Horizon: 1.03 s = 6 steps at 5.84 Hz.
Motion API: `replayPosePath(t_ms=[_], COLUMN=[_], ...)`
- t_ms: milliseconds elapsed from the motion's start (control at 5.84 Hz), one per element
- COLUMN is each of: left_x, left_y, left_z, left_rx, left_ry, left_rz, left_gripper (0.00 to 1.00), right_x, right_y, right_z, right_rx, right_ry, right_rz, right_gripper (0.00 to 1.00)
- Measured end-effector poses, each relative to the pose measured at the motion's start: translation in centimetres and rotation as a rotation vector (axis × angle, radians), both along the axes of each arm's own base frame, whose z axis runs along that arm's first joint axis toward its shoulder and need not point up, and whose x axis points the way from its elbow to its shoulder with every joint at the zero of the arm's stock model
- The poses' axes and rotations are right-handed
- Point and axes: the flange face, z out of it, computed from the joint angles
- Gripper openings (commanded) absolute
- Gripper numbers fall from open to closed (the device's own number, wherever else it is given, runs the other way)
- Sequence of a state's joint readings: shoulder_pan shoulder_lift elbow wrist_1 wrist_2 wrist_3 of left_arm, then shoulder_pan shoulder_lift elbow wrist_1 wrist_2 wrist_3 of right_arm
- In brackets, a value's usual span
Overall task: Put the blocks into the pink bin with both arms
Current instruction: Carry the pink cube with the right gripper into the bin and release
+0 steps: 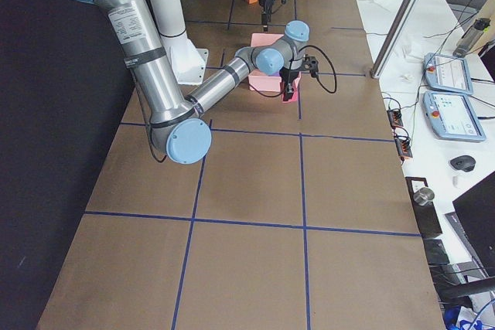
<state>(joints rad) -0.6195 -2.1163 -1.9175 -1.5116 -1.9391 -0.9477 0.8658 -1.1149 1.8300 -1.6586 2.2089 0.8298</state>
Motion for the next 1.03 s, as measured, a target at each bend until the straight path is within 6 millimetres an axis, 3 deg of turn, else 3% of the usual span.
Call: replayPosePath(t_ms=[171,342,514,856,1027], left_x=[-1.9,-4.2,-6.5,-9.7,-12.0], left_y=[-0.6,-1.7,-2.8,-4.2,-4.6], left_z=[1.6,3.1,4.7,7.7,9.7], left_rx=[0.073,0.118,0.150,0.203,0.203], left_ry=[-0.021,-0.030,-0.033,-0.056,-0.061], left_rz=[0.063,0.124,0.174,0.231,0.248], left_gripper=[1.00,1.00,1.00,1.00,1.00], right_x=[-3.3,-8.3,-12.7,-17.0,-17.1], right_y=[1.9,5.0,8.5,12.7,12.8], right_z=[-4.6,-8.7,-11.4,-13.2,-13.1], right_rx=[-0.065,-0.106,-0.124,-0.114,-0.105], right_ry=[-0.006,0.000,0.001,0.009,0.017], right_rz=[0.058,0.133,0.179,0.206,0.207], right_gripper=[0.57,0.62,0.99,1.00,1.00])
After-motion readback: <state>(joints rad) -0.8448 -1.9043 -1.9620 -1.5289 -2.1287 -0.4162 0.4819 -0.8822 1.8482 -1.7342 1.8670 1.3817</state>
